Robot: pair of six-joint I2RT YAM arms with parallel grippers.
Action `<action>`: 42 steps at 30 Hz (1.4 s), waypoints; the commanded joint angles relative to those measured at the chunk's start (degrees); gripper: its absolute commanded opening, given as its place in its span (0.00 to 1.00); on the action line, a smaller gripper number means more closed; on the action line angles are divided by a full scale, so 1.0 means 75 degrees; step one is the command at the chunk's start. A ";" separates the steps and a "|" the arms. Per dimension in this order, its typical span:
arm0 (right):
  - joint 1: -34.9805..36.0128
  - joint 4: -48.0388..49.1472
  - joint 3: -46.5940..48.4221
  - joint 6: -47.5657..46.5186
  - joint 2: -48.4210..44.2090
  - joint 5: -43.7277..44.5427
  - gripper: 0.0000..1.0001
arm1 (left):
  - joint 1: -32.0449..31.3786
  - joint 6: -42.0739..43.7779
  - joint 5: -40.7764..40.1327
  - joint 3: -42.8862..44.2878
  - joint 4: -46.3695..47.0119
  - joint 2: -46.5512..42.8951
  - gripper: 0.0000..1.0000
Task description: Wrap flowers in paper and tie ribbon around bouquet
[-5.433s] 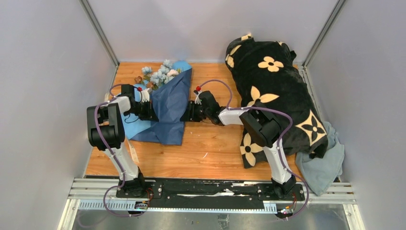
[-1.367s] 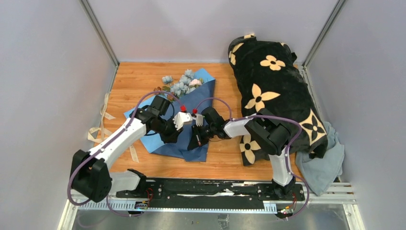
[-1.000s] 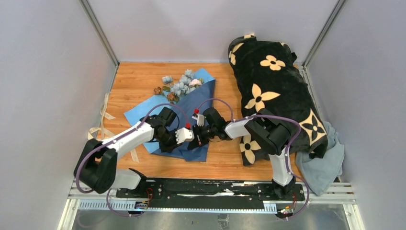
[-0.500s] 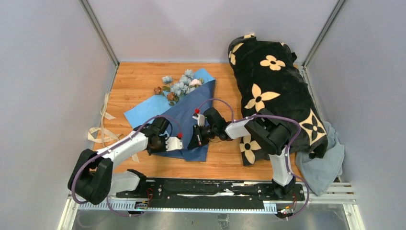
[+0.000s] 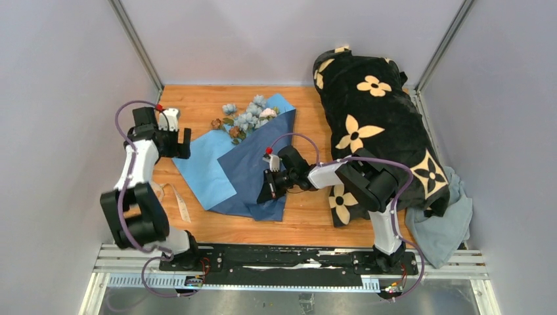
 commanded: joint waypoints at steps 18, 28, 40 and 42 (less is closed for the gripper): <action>0.0011 -0.1049 0.0474 -0.0906 0.0758 0.0578 0.00 | 0.0532 -0.2621 0.0019 0.2458 0.0238 0.5187 0.93; -0.0018 -0.1027 0.0403 -0.0886 0.0831 0.0547 0.00 | 0.0521 -0.2096 0.1458 0.2429 -0.0570 0.4893 0.04; -0.0058 -0.0900 0.0386 -0.0676 0.0842 0.0586 0.00 | -0.0033 -0.1943 0.3611 0.1897 -0.1683 0.2354 0.00; -0.0088 -0.0908 0.0461 -0.0661 0.0874 0.0595 0.00 | -0.0661 -0.1977 0.4070 0.2126 -0.1870 0.1749 0.00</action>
